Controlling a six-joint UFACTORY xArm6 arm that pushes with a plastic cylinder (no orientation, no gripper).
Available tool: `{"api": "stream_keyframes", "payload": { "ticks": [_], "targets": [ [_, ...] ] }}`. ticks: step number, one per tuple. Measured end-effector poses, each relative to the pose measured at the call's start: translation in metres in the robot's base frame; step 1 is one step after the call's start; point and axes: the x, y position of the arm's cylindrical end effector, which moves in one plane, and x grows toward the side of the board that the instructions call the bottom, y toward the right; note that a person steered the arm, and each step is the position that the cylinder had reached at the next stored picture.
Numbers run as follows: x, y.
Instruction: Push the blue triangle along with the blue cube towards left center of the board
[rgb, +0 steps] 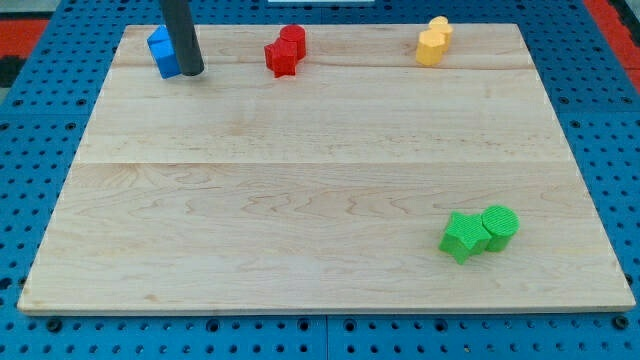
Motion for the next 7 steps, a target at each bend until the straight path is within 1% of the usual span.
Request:
{"api": "stream_keyframes", "payload": {
  "ticks": [2, 3, 4, 5, 7],
  "targets": [
    [-0.004, 0.001],
    [-0.011, 0.032],
    [-0.011, 0.043],
    [-0.012, 0.043],
    [-0.029, 0.037]
  ]
}}
